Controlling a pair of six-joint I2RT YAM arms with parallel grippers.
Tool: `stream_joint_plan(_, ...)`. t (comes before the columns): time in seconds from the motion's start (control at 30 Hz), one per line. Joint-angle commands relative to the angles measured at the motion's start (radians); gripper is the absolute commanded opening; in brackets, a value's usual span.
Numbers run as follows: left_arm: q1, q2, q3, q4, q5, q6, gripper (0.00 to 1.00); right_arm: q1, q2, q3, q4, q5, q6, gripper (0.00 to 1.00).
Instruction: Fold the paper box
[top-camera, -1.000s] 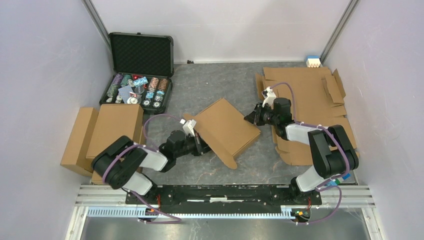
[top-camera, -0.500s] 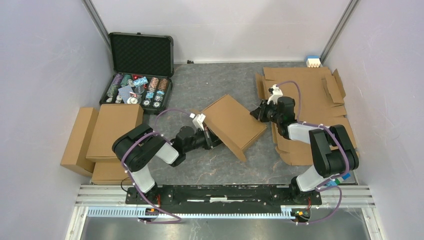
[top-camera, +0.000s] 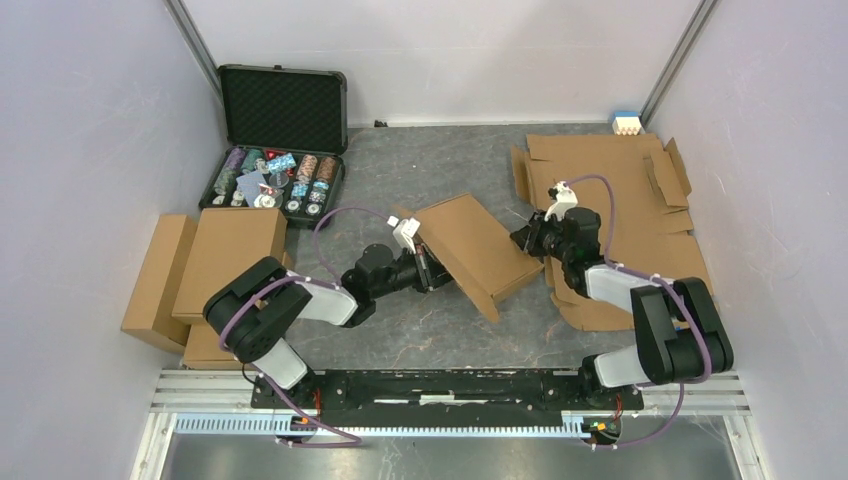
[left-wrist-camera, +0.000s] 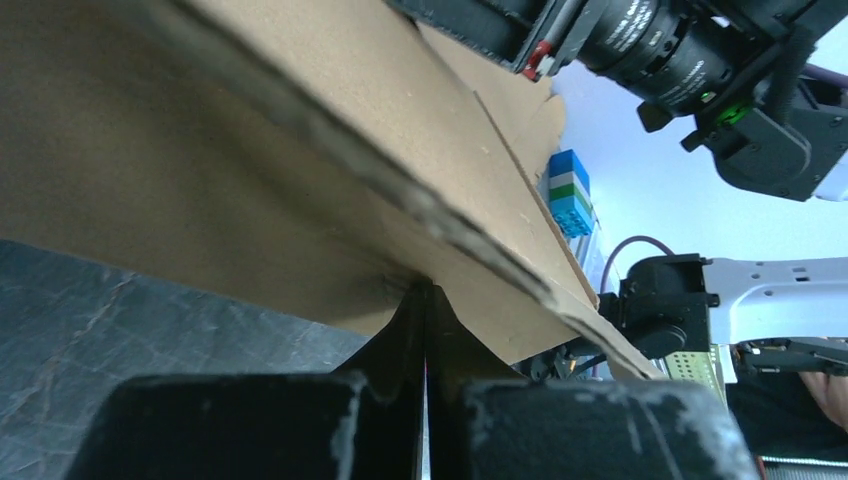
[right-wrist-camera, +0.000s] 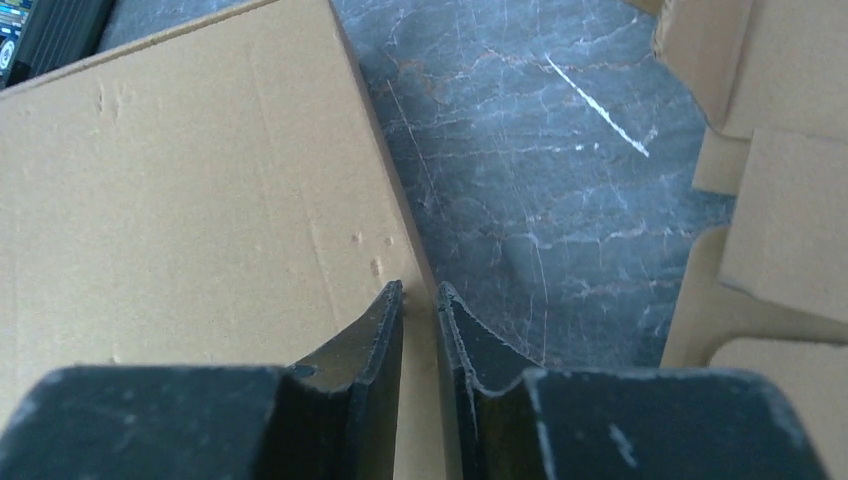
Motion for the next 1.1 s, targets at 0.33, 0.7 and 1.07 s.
stream_joint_plan(0.33,-0.1,-0.13,0.131,-0.045,-0.116,0.082,0.04,0.045,-0.24,-0.12,-0.274,-0.174,0.023,0.27)
stream_joint_plan(0.7,-0.143,0.014,0.273,-0.05,-0.126,0.124,0.05,0.044,-0.303,-0.093,-0.381,-0.032,-0.057,0.38)
stream_joint_plan(1.07,-0.148,0.08,0.413,-0.19,-0.088,0.171,0.08,0.044,-0.249,-0.159,-0.271,0.043,-0.062,0.43)
